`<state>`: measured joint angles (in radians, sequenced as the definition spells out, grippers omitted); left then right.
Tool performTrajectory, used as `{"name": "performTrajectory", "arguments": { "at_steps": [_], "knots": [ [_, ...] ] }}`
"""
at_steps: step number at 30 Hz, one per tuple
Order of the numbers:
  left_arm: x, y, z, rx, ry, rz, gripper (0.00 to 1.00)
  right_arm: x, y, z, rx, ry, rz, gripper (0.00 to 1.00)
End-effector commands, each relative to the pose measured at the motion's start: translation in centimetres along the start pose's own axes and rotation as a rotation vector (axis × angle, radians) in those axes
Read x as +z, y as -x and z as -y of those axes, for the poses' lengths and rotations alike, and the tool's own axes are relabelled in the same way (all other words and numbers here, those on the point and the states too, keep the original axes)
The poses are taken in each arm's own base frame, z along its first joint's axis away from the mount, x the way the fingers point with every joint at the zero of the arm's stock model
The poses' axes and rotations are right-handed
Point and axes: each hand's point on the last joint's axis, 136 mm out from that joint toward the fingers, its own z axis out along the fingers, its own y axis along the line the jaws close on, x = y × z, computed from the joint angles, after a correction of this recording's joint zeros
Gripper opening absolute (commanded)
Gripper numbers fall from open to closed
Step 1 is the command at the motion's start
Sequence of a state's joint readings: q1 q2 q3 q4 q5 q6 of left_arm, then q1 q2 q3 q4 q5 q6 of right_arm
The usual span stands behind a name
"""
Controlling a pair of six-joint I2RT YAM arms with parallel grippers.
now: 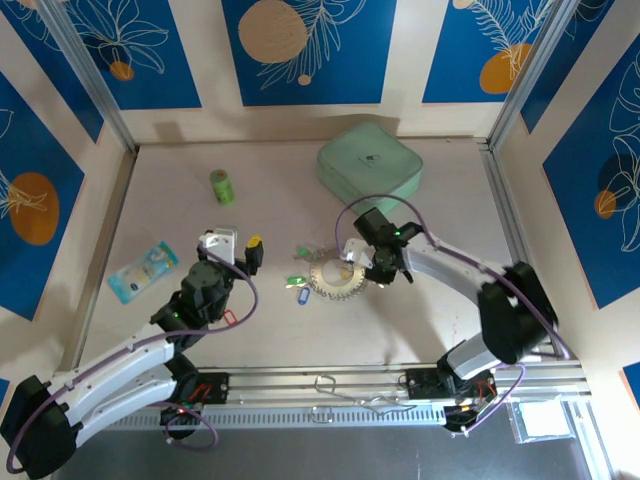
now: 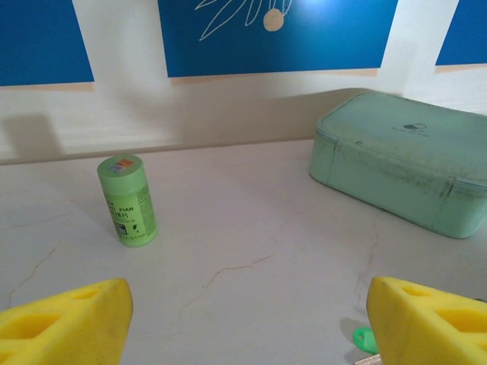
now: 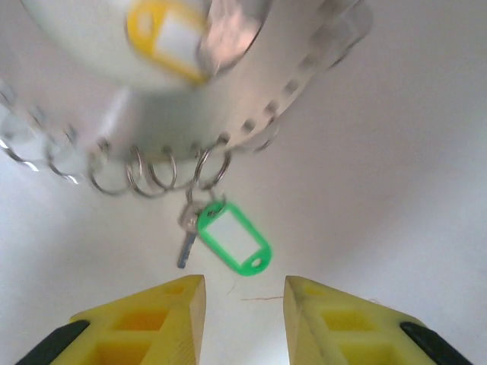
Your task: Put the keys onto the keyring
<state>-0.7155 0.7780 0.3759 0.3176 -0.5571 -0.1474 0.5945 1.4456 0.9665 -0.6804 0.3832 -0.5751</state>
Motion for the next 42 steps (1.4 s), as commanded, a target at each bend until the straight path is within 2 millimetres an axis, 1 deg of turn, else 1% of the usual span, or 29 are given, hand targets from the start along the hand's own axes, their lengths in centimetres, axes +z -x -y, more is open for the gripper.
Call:
{"name": "performTrajectory", "arguments": {
  "at_steps": [1, 2, 4, 6, 9, 11, 12, 16, 20, 24, 26, 29, 31, 33, 38, 40, 42],
  "knots": [
    [0.2, 2.2, 0.0, 0.003, 0.004, 0.040, 0.80, -4.8, 4.5, 0.0, 0.228, 0.062, 0.330, 0.40],
    [0.3, 2.1, 0.1, 0.014, 0.002, 0.032, 0.80, -5.8, 5.1, 0.3, 0.315, 0.070, 0.402, 0.41],
    [0.5, 1.7, 0.4, 0.027, -0.004, 0.015, 0.81, -7.0, 5.7, 0.3, 0.455, 0.110, 0.501, 0.41],
    [0.7, 1.4, 0.7, 0.033, -0.019, 0.004, 0.81, -7.2, 5.5, 0.0, 0.572, 0.134, 0.545, 0.41],
    [1.2, 1.0, 1.7, 0.045, -0.061, -0.014, 0.81, -6.6, 4.6, -0.2, 0.761, 0.160, 0.536, 0.39],
    [1.6, 0.6, 2.5, 0.048, -0.091, -0.035, 0.81, -5.5, 3.2, -0.2, 0.932, 0.162, 0.467, 0.36],
    [1.9, 0.5, 2.7, 0.041, -0.094, -0.047, 0.81, -5.0, 2.7, -0.5, 0.995, 0.185, 0.431, 0.35],
    [2.7, -0.5, 4.7, 0.013, -0.171, -0.116, 0.79, -3.1, 1.9, -3.1, 1.172, 0.368, 0.285, 0.33],
    [3.3, -1.7, 6.8, -0.032, -0.255, -0.193, 0.78, -1.6, 2.4, -5.0, 1.208, 0.499, 0.213, 0.31],
    [3.7, -3.3, 8.1, -0.068, -0.296, -0.304, 0.77, -0.5, 2.2, -5.9, 1.245, 0.530, 0.157, 0.29],
    [3.6, -4.1, 9.0, -0.077, -0.333, -0.349, 0.75, -0.1, 2.0, -6.2, 1.251, 0.537, 0.142, 0.29],
    [3.3, -4.9, 10.3, -0.054, -0.402, -0.396, 0.71, 0.0, 2.2, -6.0, 1.247, 0.543, 0.139, 0.29],
    [2.9, -5.9, 11.3, 0.002, -0.451, -0.444, 0.69, 0.0, 2.2, -5.7, 1.247, 0.541, 0.144, 0.29],
    [2.4, -6.9, 12.2, 0.053, -0.494, -0.493, 0.69, -0.1, 2.1, -5.3, 1.249, 0.536, 0.152, 0.29],
    [0.1, -9.8, 14.7, 0.245, -0.593, -0.621, 0.66, -0.4, 1.1, -3.6, 1.267, 0.516, 0.181, 0.28],
    [-0.2, -10.2, 15.1, 0.309, -0.592, -0.661, 0.66, -0.6, 0.7, -3.2, 1.285, 0.517, 0.188, 0.28],
    [0.0, -10.2, 15.1, 0.332, -0.565, -0.675, 0.66, -0.6, 0.4, -3.2, 1.302, 0.527, 0.189, 0.28]
  ]
}}
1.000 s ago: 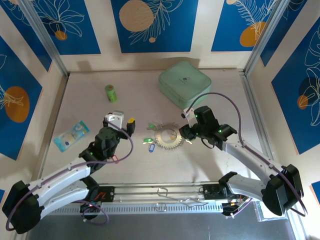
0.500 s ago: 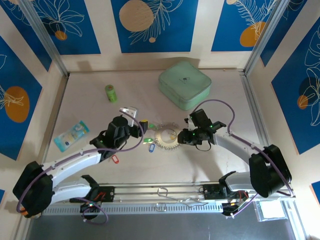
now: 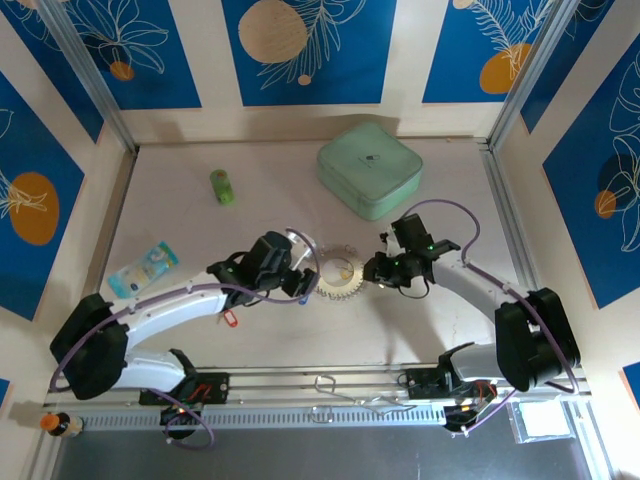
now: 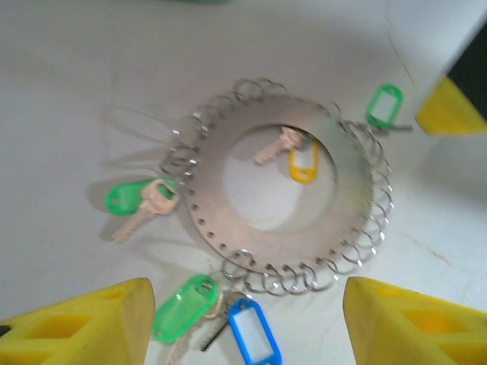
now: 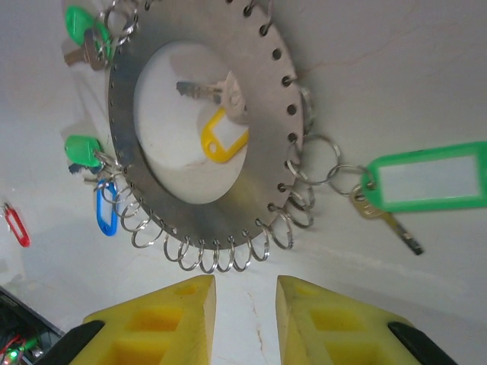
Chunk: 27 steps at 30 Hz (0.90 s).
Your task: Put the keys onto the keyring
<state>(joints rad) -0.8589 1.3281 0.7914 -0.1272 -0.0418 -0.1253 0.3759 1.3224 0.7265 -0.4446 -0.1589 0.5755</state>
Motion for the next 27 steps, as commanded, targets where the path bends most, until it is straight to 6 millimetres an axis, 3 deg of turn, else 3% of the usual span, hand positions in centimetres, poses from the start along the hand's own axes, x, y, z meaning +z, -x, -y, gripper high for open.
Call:
{"name": "performTrajectory", "arguments": {
  "at_steps": [1, 11, 19, 27],
  "knots": [
    [-0.2, -0.4, 0.1, 0.060, 0.027, -0.074, 0.66, -0.8, -0.6, -0.5, 0.002, 0.043, -0.015, 0.27],
    [0.7, 2.9, -0.7, -0.107, 0.078, 0.081, 0.69, 2.1, -2.9, -1.0, 0.022, 0.076, -0.084, 0.24],
    [0.8, 3.1, -0.6, -0.146, 0.069, 0.107, 0.69, 4.1, -2.9, -1.2, 0.018, 0.082, -0.106, 0.21],
    [0.6, 2.9, -1.2, -0.160, 0.095, 0.109, 0.69, 4.8, -3.0, 0.0, 0.052, 0.010, -0.095, 0.21]
  ]
}}
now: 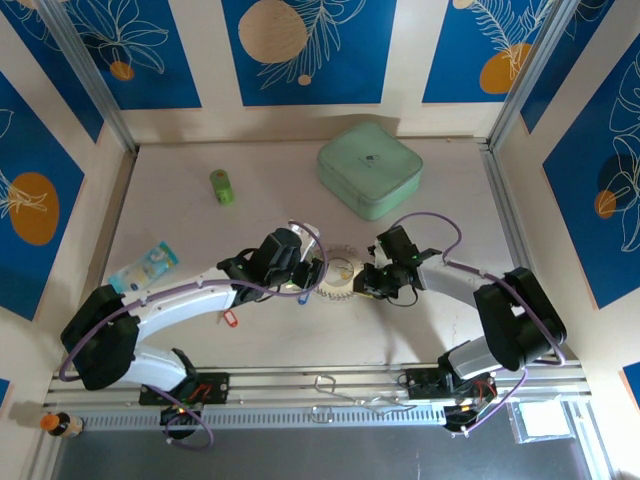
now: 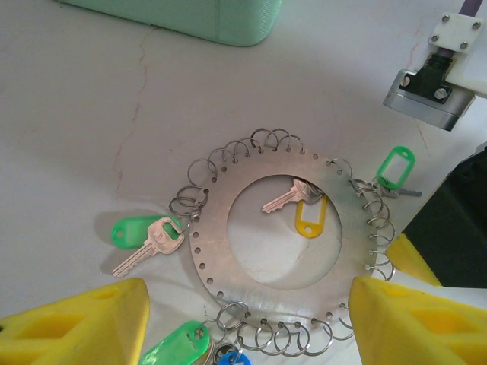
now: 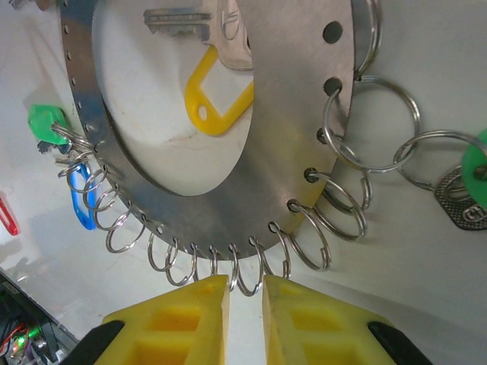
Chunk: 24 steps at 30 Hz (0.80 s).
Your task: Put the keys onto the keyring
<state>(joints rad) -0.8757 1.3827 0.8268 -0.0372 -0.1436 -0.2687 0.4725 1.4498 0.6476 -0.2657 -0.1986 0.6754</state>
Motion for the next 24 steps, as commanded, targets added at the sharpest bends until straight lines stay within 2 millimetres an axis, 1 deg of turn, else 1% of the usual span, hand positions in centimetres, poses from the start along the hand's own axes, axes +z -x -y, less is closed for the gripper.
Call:
{"name": "performTrajectory", "arguments": {
  "at_steps": [1, 8, 16, 20, 24],
  "knots": [
    [-0.2, 0.3, -0.4, -0.024, 0.022, 0.022, 0.69, 0.4, -0.2, 0.5, 0.023, -0.026, 0.003, 0.21],
    [-0.3, 0.3, -0.5, -0.019, 0.027, 0.024, 0.70, 0.9, -0.2, 0.4, 0.021, -0.031, -0.008, 0.20],
    [-0.4, 0.3, -0.6, -0.021, 0.032, 0.024, 0.70, 1.4, -0.3, 0.8, 0.026, -0.044, -0.019, 0.17],
    [-0.4, 0.3, -0.6, -0.019, 0.033, 0.023, 0.69, 1.2, -0.4, 0.7, 0.019, -0.046, -0.017, 0.13],
    [-0.5, 0.4, -0.8, -0.021, 0.041, 0.028, 0.70, 0.3, -0.5, 0.7, 0.001, -0.065, -0.006, 0.13]
  ]
}}
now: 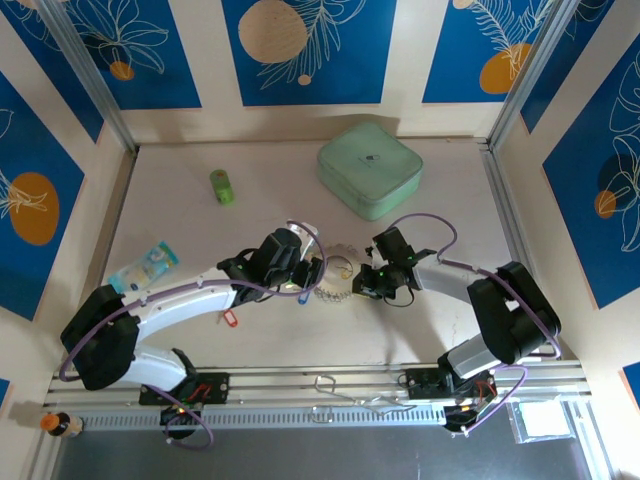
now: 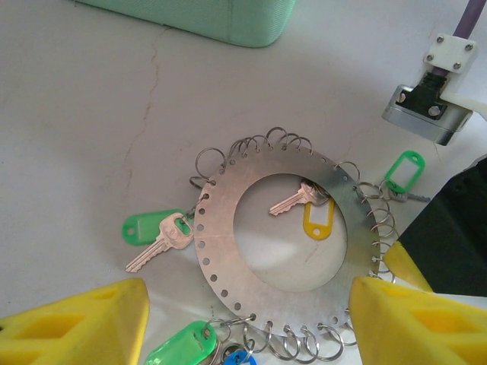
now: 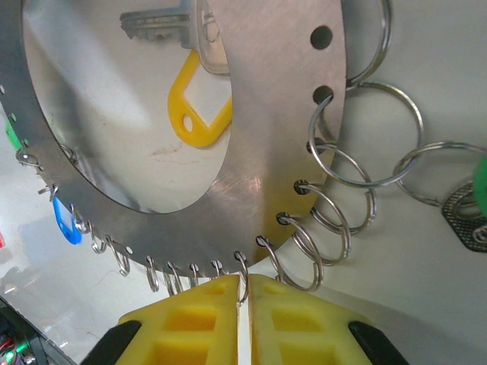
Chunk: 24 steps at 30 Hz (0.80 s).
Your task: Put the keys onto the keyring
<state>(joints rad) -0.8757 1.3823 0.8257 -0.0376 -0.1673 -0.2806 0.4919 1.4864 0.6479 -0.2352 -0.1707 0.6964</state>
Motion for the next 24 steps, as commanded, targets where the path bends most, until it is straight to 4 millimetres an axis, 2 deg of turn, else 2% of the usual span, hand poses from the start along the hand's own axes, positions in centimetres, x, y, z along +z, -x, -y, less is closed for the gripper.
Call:
{"name": "performTrajectory", "arguments": {
  "at_steps": [1, 4, 7, 24],
  "knots": [
    [-0.5, 0.4, -0.4, -0.008, 0.022, 0.027, 0.70, -0.8, -0.6, 0.5, -0.007, -0.046, -0.005, 0.14],
    [-0.6, 0.5, -0.6, -0.011, 0.028, 0.035, 0.70, -1.2, -0.8, 0.6, 0.000, -0.047, 0.000, 0.19],
    [-0.5, 0.5, -0.6, -0.012, 0.029, 0.037, 0.70, -1.1, -0.8, 0.4, 0.010, -0.033, -0.002, 0.20],
    [-0.9, 0.4, -0.7, -0.010, 0.033, 0.041, 0.70, 0.3, -0.8, 0.7, 0.046, -0.050, -0.018, 0.18]
  ]
}}
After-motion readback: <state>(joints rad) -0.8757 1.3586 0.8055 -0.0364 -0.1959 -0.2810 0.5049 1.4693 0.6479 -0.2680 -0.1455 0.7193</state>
